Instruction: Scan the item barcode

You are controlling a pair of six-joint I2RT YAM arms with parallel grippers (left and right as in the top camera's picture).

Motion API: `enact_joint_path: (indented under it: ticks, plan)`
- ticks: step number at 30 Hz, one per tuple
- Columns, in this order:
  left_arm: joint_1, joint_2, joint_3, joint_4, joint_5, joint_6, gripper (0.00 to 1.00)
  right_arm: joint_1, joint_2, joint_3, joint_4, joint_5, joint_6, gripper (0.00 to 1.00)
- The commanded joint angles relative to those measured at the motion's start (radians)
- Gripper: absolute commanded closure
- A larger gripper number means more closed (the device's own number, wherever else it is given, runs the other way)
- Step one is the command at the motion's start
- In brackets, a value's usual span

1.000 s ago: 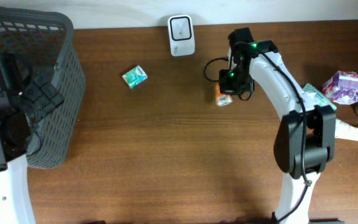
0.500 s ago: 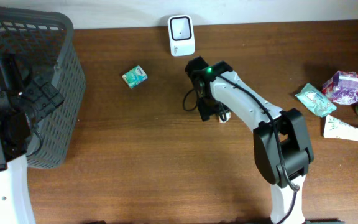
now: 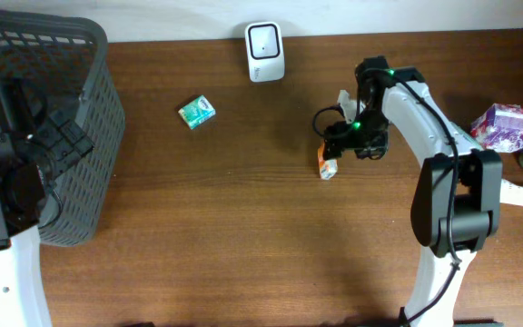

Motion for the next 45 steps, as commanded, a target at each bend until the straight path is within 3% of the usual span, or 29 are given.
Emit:
enact_joint_path:
  ticks: [1, 8, 9, 10, 13, 16, 20, 26, 30, 33, 40, 45]
  plan:
    - [0.006, -0.007, 0.003, -0.001, 0.0, -0.009, 0.01, 0.011, 0.005, -0.017, 0.022, -0.087, -0.041, 0.23]
    - [0.006, -0.007, 0.003, -0.001, 0.0, -0.009, 0.01, 0.07, 0.005, -0.096, 0.153, 0.091, 0.13, 0.33]
    - [0.006, -0.007, 0.003, -0.001, 0.0, -0.009, 0.01, 0.08, 0.005, -0.123, 0.185, 0.073, 0.129, 0.38]
    - [0.006, -0.007, 0.003, -0.001, 0.0, -0.009, 0.01, 0.089, 0.005, -0.135, 0.198, 0.074, 0.129, 0.54]
    - [0.006, -0.007, 0.003, -0.001, 0.0, -0.009, 0.01, 0.11, 0.005, -0.115, 0.189, 0.074, 0.163, 0.82]
    - [0.006, -0.007, 0.003, -0.001, 0.0, -0.009, 0.01, 0.115, 0.005, 0.002, 0.123, 0.075, 0.175, 0.95]
    - [0.006, -0.007, 0.003, -0.001, 0.0, -0.009, 0.01, 0.115, 0.005, 0.153, 0.206, 0.051, 0.208, 0.96]
    - [0.006, -0.007, 0.003, -0.001, 0.0, -0.009, 0.01, 0.153, 0.007, 0.16, 0.864, 0.065, 0.309, 0.96]
    - [0.006, -0.007, 0.003, -0.001, 0.0, -0.009, 0.01, 0.222, 0.057, 0.16, 1.103, 0.308, 0.27, 0.95]
    - [0.006, -0.007, 0.003, -0.002, 0.0, -0.009, 0.01, 0.234, 0.156, 0.16, 1.277, 0.328, 0.264, 0.93]
    - [0.006, -0.007, 0.003, -0.001, 0.0, -0.009, 0.01, 0.234, 0.253, 0.16, 1.343, 0.328, 0.264, 0.92]
    - [0.006, -0.007, 0.003, -0.001, 0.0, -0.009, 0.01, 0.233, 0.257, 0.166, 1.261, 0.326, 0.469, 0.95]
